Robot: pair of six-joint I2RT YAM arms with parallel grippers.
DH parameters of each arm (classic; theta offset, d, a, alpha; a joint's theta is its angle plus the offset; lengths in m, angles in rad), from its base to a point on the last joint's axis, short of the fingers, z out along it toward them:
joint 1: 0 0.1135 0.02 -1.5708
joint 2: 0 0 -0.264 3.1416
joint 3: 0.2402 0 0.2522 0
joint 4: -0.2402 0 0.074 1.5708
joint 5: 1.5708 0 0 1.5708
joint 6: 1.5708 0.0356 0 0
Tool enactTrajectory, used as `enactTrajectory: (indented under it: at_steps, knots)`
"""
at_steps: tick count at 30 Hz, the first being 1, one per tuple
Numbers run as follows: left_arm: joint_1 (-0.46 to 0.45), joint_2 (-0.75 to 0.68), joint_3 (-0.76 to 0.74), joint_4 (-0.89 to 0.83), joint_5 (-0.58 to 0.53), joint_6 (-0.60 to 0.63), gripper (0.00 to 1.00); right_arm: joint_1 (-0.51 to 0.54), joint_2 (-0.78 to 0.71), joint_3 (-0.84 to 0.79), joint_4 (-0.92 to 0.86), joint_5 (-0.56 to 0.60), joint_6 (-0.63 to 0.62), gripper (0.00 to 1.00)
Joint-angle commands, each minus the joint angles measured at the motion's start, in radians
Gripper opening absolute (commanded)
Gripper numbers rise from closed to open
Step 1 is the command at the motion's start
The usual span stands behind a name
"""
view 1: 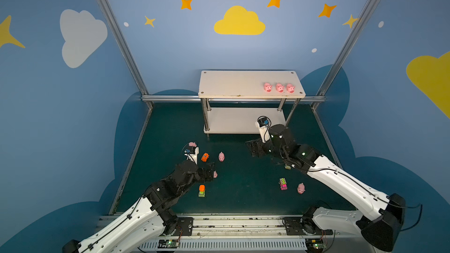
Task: Place and organize the plastic toys onto the shelf
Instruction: 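Move the right gripper back down over a pink pig on the table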
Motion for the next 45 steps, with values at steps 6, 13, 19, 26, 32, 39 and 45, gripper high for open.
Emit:
enactTrajectory:
  at_steps: [6, 13, 19, 26, 32, 39, 45]
  knots:
    - [-0.003, -0.03, -0.049, 0.014, -0.059, -0.053, 1.0, 0.06, 0.136, -0.072, 0.216, -0.043, 0.119, 0.84]
    - [-0.003, -0.031, -0.09, 0.027, -0.079, -0.064, 1.0, 0.095, 0.259, -0.05, 0.262, -0.013, 0.115, 0.84]
    - [-0.001, -0.035, -0.126, 0.054, -0.095, -0.08, 1.0, 0.099, 0.358, 0.0, 0.286, -0.04, 0.125, 0.84]
    - [0.003, -0.059, -0.158, 0.064, -0.105, -0.082, 1.0, 0.114, 0.453, 0.067, 0.289, -0.065, 0.134, 0.84]
    - [0.009, -0.083, -0.16, 0.047, -0.122, -0.071, 1.0, 0.126, 0.497, 0.083, 0.298, -0.054, 0.146, 0.84]
    - [0.017, -0.093, -0.167, 0.038, -0.144, -0.082, 1.0, 0.134, 0.54, 0.119, 0.284, -0.041, 0.133, 0.84]
    - [0.024, -0.092, -0.16, 0.022, -0.142, -0.08, 1.0, 0.144, 0.561, 0.122, 0.289, -0.014, 0.131, 0.84]
